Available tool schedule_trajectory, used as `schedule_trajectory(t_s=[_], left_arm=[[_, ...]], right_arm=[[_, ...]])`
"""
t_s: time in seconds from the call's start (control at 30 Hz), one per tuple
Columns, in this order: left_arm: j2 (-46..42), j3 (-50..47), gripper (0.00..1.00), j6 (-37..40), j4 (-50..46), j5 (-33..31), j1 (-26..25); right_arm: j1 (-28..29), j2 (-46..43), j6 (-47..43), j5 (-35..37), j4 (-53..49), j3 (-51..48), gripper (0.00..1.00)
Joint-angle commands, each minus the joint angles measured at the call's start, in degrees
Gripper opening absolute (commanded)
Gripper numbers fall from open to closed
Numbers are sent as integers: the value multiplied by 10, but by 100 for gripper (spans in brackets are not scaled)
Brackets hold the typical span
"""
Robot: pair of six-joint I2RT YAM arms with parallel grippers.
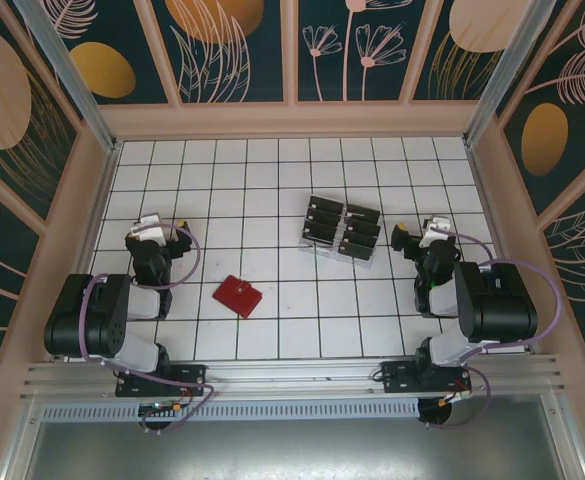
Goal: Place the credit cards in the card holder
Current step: Rotate the card holder at the bottom-center of the table.
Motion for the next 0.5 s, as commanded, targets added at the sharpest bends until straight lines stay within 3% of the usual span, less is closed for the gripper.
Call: schedule_trajectory(t_s=[0.0,0.47], left_arm=[[9,13,99,13,67,-10,-6],[9,15,99,13,65,-9,-6]], right_arm=[[8,12,8,22,82,16,99],[-3,10,17,2,76,18,99]])
